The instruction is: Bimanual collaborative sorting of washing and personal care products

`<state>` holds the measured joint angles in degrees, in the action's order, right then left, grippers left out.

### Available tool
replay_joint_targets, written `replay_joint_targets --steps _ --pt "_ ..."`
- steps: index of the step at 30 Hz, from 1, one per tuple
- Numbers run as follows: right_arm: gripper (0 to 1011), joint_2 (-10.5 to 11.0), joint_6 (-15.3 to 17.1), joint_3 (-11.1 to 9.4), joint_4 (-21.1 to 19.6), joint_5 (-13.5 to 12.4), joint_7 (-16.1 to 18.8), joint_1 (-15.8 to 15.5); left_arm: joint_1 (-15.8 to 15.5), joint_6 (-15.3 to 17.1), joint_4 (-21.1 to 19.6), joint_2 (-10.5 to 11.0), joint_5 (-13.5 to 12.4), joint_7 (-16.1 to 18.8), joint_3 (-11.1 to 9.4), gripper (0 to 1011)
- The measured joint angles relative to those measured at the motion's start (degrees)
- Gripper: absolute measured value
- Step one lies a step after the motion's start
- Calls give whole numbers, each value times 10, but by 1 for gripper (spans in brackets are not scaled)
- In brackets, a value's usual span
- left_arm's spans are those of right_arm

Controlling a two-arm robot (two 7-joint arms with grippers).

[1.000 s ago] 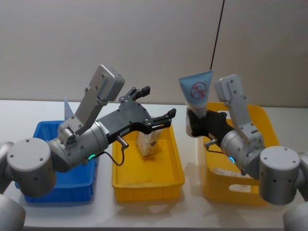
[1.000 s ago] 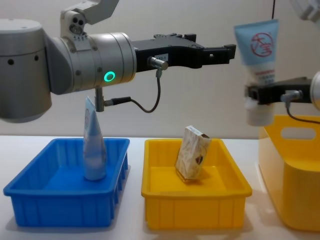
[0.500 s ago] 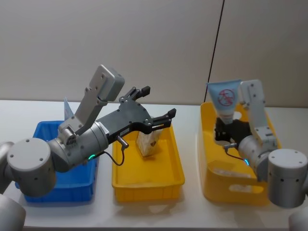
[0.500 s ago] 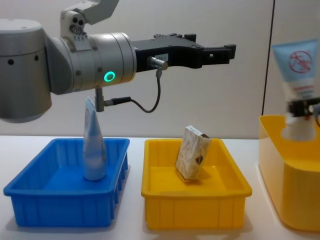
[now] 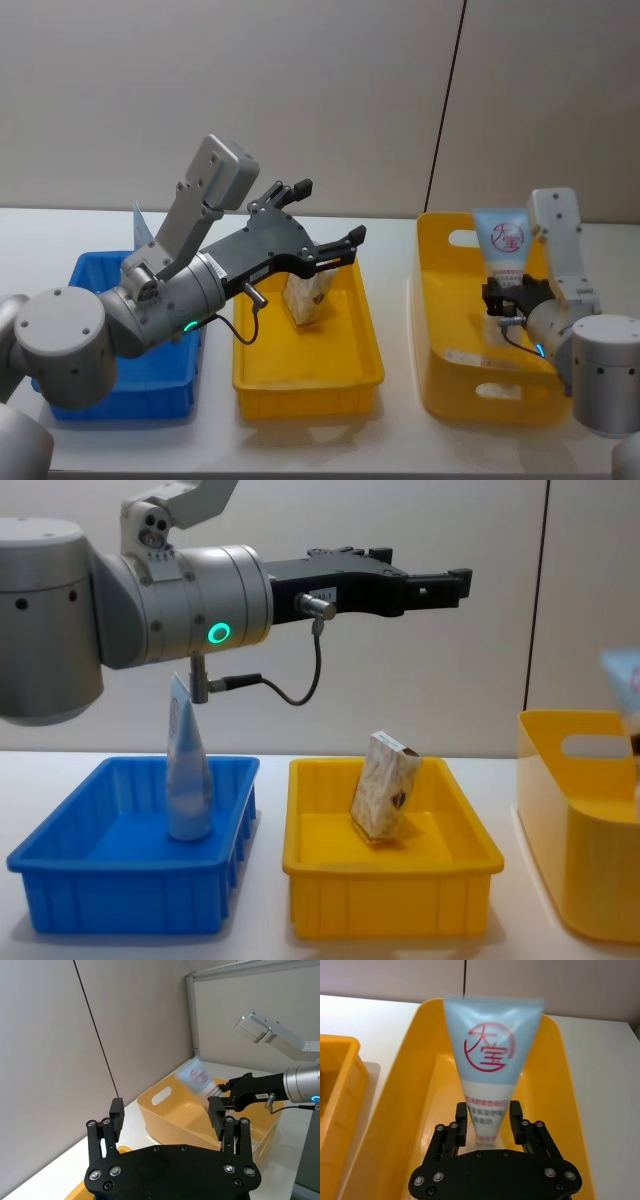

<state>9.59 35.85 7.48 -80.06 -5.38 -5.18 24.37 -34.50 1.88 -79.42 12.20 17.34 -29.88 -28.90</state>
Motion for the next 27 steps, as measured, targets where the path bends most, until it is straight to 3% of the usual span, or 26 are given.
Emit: replay_joint_targets --steps 5,9,16,19,27 --pt "577 0 11 -3 2 2 -2 0 0 0 0 0 0 0 0 1001" --pt "747 1 16 -4 2 3 0 -1 0 0 0 0 0 0 0 1001" --pt "945 5 13 -4 -9 4 11 -7 0 0 0 0 0 0 0 1001" --pt "1004 7 8 -4 -14 4 16 -10 0 0 0 0 0 0 0 1001" --pt "1004 13 -3 -5 -29 4 27 -19 0 0 0 0 0 0 0 1001"
